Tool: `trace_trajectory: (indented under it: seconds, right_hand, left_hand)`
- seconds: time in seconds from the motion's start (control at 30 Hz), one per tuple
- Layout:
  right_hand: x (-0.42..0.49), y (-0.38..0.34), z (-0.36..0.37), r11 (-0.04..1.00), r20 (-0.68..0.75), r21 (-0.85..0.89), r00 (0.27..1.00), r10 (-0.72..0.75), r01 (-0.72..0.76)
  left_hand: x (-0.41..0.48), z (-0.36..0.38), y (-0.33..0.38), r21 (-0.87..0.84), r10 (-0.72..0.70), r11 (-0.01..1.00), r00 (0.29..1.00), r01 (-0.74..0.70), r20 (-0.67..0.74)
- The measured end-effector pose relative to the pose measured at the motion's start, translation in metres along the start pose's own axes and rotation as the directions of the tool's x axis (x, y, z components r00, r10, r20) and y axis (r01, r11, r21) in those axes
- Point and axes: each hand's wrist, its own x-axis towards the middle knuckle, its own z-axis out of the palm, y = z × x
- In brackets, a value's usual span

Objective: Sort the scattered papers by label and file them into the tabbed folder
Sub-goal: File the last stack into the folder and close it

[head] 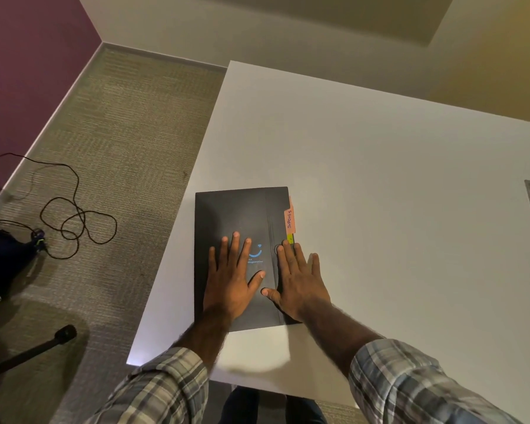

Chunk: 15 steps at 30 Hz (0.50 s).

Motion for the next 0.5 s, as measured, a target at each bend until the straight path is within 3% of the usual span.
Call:
trace_trajectory:
  seconds: [0.1,0.17,0.2,0.3,0.43,0.5]
  right_hand:
    - [-0.002,-0.002,-0.008,0.983,-0.045,0.182,0.999,0.014,-0.006]
    - [-0.006,-0.001,-0.011,0.909,-0.162,0.412,0.977,0.137,-0.059]
    - [-0.008,0.000,-0.012,0.834,-0.195,0.542,0.950,0.244,-0.103]
    - [-0.010,0.003,-0.018,0.551,-0.090,0.808,0.880,0.466,-0.209]
    - [-0.007,0.003,-0.038,0.117,0.145,0.969,0.884,0.444,-0.218]
    - [-0.007,0.008,-0.045,-0.049,0.220,0.974,0.885,0.411,-0.219]
  left_hand:
    - [0.000,-0.011,0.001,-0.063,-0.036,0.997,0.998,0.039,0.043]
    - [-0.008,-0.022,-0.002,-0.103,-0.159,0.982,0.987,0.160,0.017]
    - [-0.012,-0.026,-0.005,-0.142,-0.254,0.957,0.967,0.252,0.003]
    - [-0.024,-0.035,-0.018,-0.276,-0.480,0.834,0.875,0.477,0.061]
    - [-0.019,-0.053,-0.020,-0.382,-0.511,0.782,0.857,0.493,0.061]
    - [-0.010,-0.061,-0.020,-0.484,-0.556,0.699,0.826,0.527,0.096]
